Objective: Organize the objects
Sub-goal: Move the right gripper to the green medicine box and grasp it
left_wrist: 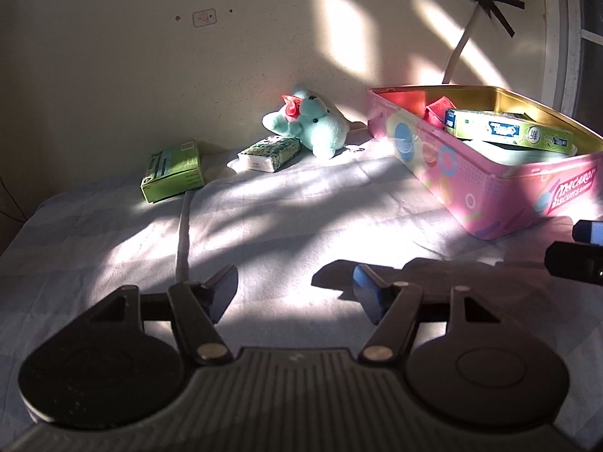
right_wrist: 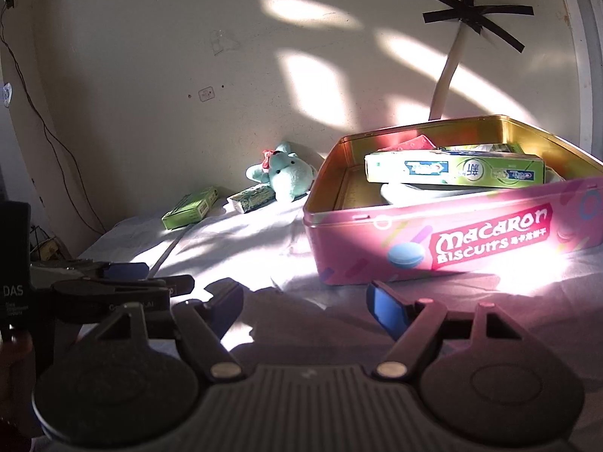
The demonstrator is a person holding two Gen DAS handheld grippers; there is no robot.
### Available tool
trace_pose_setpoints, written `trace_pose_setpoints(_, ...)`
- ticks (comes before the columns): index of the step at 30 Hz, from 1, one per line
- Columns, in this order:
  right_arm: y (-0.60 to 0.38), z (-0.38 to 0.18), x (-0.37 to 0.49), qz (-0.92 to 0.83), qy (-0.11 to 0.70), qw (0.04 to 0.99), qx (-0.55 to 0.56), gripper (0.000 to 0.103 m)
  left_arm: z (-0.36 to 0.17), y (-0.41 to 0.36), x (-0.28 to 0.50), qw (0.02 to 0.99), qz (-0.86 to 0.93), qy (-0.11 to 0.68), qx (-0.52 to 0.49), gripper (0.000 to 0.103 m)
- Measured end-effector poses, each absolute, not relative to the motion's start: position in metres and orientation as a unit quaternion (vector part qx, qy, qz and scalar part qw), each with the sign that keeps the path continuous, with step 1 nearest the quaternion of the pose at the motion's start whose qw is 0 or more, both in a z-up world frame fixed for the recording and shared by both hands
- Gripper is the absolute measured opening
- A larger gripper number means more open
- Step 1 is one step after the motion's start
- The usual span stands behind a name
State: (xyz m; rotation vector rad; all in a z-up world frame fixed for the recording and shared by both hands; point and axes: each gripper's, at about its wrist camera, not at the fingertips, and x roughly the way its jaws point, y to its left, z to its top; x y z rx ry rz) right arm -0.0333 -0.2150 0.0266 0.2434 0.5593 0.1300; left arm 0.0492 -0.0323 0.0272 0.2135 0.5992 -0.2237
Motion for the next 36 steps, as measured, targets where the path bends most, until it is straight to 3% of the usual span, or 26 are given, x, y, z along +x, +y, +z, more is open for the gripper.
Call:
trace_pose_setpoints(29, -0.051, 0.019, 0.121, 0.165, 0.316, 0.933, 0.055, 0.075, 0.01, 0.141, 0.12, 0.951, 0.071, 0.299, 0.011, 0.07)
trace_pose_setpoints(34, -0.023, 0.018, 0.18, 0.16, 0.315, 0.932, 0.081, 0.08, 0.005, 0.158, 0.129, 0.944, 0.079, 0.318, -0.025, 0.07)
trace_pose_setpoints(36, -0.01, 0.016, 0.201, 0.155, 0.313, 0.933, 0.081, 0.093, 0.005, 0.159, 0.13, 0.944, 0.079, 0.319, -0.024, 0.071)
